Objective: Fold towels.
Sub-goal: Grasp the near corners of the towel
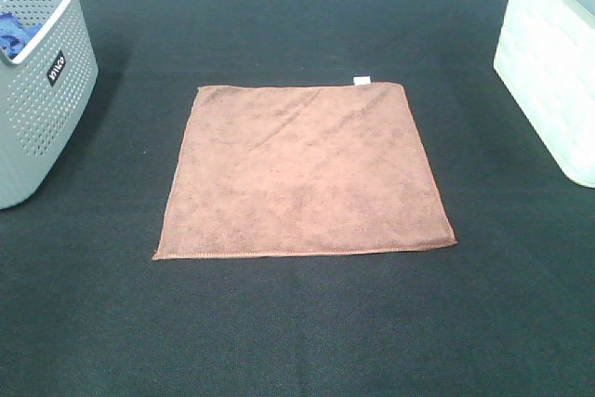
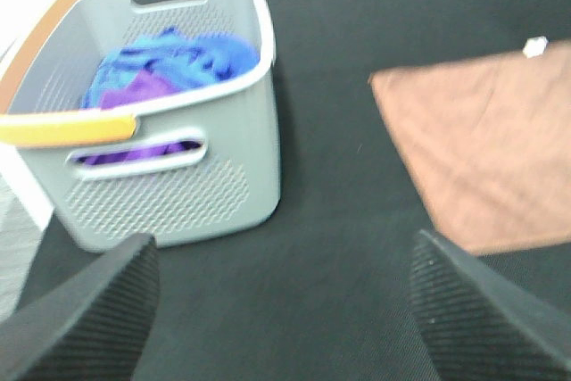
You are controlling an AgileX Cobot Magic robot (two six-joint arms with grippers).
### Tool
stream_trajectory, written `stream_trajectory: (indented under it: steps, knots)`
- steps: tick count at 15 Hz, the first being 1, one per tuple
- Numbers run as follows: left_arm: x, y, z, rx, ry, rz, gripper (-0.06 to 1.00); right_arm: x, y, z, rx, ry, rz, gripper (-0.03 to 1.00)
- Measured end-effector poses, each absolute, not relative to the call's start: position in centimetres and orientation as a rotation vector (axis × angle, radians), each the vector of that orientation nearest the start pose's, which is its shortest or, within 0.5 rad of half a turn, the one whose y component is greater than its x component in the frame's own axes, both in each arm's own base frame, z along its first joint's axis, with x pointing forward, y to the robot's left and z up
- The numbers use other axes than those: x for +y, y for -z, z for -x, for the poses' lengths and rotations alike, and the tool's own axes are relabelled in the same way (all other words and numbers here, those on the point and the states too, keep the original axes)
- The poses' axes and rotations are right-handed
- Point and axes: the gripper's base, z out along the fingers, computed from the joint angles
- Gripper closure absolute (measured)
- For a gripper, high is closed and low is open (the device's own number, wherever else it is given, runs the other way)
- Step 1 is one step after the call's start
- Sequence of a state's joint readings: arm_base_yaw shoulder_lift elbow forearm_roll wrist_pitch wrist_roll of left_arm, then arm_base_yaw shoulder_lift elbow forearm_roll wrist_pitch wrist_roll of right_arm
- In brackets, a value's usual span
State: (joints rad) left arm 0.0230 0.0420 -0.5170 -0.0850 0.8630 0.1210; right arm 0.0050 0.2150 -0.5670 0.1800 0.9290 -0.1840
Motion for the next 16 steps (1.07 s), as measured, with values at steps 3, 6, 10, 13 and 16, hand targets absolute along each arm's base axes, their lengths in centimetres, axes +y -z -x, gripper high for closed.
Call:
stream_trajectory:
  steps: [3,6,10,13,16]
  knots:
    - [-0.9,-30.7,-3.3,1.880,0.095,-0.032,0.20,1.5,-31.6,-6.5,2.079,-0.153,0.137,0.20]
    - [-1.7,-29.9,-8.4,2.063,0.312,0.074,0.20,1.5,-31.9,-12.3,2.202,-0.183,0.098,0.20]
    - [-2.7,-26.8,-14.1,2.318,0.523,0.187,0.20,2.0,-30.2,-18.4,2.401,-0.275,0.041,0.20]
    - [-3.5,-22.9,-18.5,2.484,0.672,0.217,0.20,2.5,-27.8,-22.5,2.533,-0.391,-0.049,0.20]
    - [-4.5,-18.9,-22.4,2.545,0.857,0.214,0.20,2.9,-23.6,-26.2,2.692,-0.465,-0.096,0.20]
